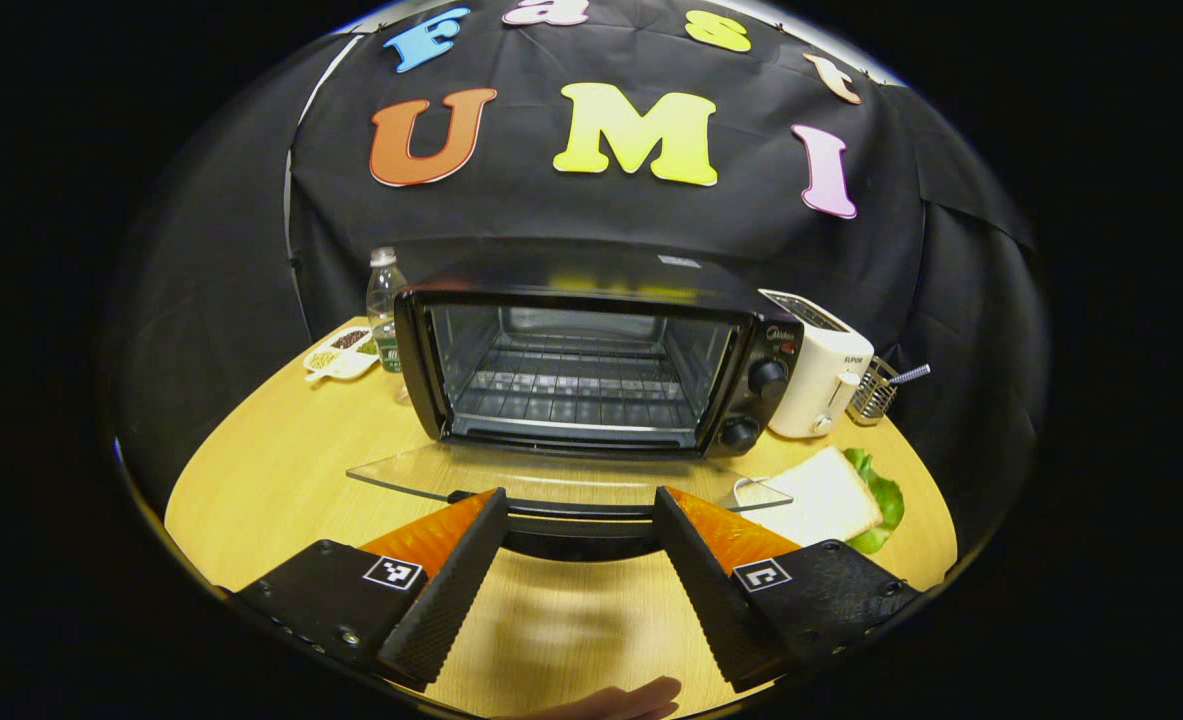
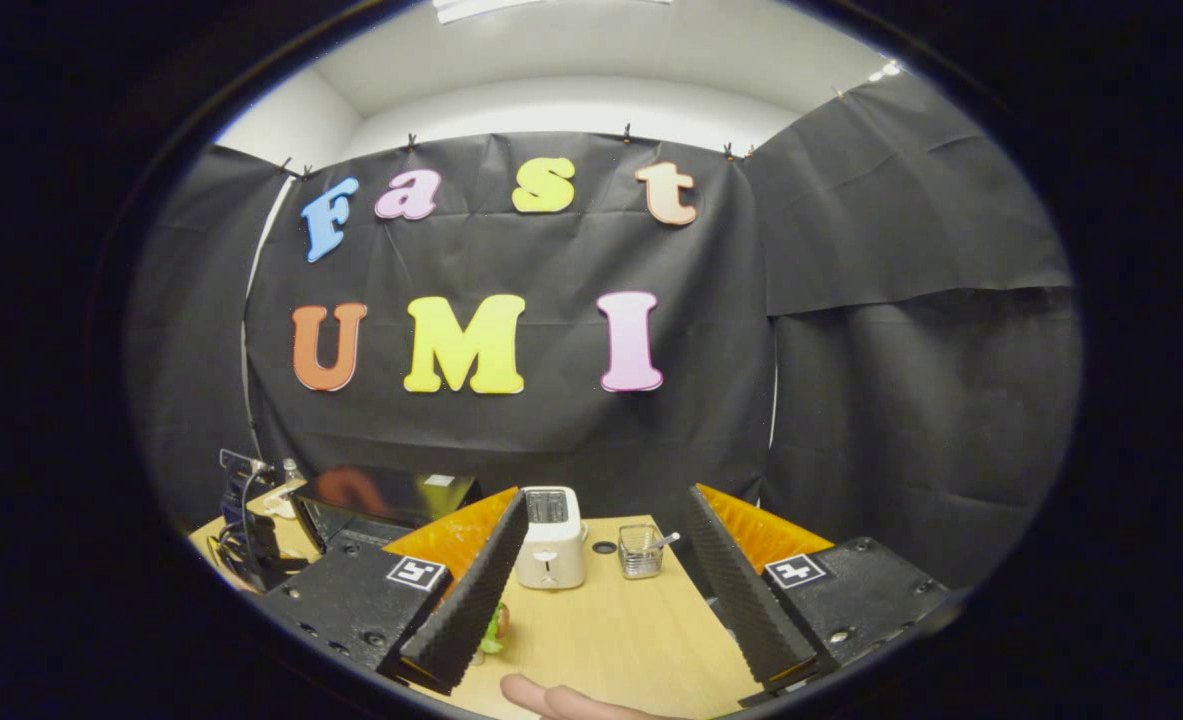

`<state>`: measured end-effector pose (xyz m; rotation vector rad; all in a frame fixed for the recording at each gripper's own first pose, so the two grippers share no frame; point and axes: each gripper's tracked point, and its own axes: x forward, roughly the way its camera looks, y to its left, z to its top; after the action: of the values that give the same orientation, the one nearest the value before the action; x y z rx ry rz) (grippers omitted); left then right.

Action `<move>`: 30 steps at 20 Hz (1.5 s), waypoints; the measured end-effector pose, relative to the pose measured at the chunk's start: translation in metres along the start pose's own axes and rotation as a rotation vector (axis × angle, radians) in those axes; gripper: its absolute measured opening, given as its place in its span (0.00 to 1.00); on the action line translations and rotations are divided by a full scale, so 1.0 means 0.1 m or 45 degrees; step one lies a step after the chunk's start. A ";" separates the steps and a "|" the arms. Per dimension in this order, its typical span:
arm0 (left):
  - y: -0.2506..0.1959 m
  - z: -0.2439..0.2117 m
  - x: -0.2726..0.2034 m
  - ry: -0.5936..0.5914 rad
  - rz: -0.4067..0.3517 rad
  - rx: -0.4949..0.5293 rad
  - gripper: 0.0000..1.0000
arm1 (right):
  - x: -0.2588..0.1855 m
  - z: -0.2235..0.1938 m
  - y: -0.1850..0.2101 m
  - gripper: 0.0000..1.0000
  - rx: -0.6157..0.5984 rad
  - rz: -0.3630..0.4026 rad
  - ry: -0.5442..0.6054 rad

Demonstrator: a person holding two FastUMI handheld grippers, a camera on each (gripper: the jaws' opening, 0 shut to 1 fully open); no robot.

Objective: Open the electric oven with the left hand, put the food in, and close the electric oven.

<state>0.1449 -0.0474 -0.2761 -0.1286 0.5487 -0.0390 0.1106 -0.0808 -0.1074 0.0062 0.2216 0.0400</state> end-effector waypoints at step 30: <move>0.33 0.42 -0.94 -0.432 -0.038 -0.033 0.94 | 0.70 -0.82 0.46 1.00 -0.024 0.242 0.389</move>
<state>0.0870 -0.0036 -0.1960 -0.1647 0.2087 -0.0385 0.1592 -0.0316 -0.2023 0.0020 0.5253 0.2332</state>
